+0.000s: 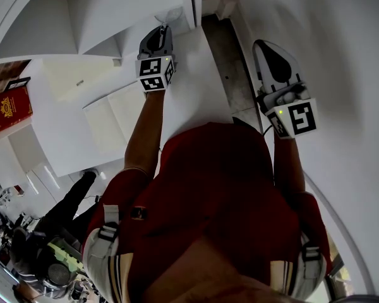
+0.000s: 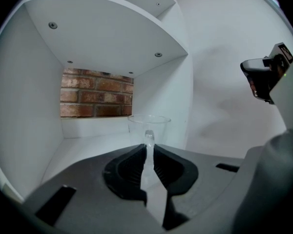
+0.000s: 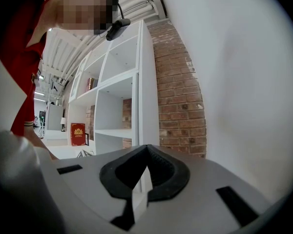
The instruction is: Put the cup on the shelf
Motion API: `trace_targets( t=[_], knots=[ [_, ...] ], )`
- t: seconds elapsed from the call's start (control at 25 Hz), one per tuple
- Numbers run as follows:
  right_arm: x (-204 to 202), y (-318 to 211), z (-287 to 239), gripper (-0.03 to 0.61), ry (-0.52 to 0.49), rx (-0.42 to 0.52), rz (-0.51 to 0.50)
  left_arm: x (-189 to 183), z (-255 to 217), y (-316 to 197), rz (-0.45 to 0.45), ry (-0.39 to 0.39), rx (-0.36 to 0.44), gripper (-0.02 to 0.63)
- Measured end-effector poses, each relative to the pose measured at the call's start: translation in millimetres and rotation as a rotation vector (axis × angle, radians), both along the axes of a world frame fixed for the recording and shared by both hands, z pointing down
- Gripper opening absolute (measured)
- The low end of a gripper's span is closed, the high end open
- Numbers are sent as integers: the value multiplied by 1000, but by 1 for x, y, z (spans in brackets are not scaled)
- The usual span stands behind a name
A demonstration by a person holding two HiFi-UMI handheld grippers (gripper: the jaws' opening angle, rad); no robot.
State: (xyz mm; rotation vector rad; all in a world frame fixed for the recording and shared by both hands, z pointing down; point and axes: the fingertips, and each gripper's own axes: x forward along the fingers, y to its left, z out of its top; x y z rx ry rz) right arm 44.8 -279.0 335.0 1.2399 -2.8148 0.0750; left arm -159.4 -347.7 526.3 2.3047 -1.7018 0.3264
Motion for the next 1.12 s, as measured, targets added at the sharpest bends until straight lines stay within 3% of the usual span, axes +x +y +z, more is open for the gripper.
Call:
trace_targets(
  t=[0.24, 0.6, 1.12],
  knots=[
    [7, 8, 0, -3, -11, 1, 0, 9, 2, 5, 14, 0, -8, 38],
    [-4, 7, -4, -3, -27, 3, -9, 10, -4, 9, 58, -13, -3, 153],
    [-6, 25, -14, -3, -43, 23, -29, 12, -55, 45, 54, -32, 100, 158]
  ],
)
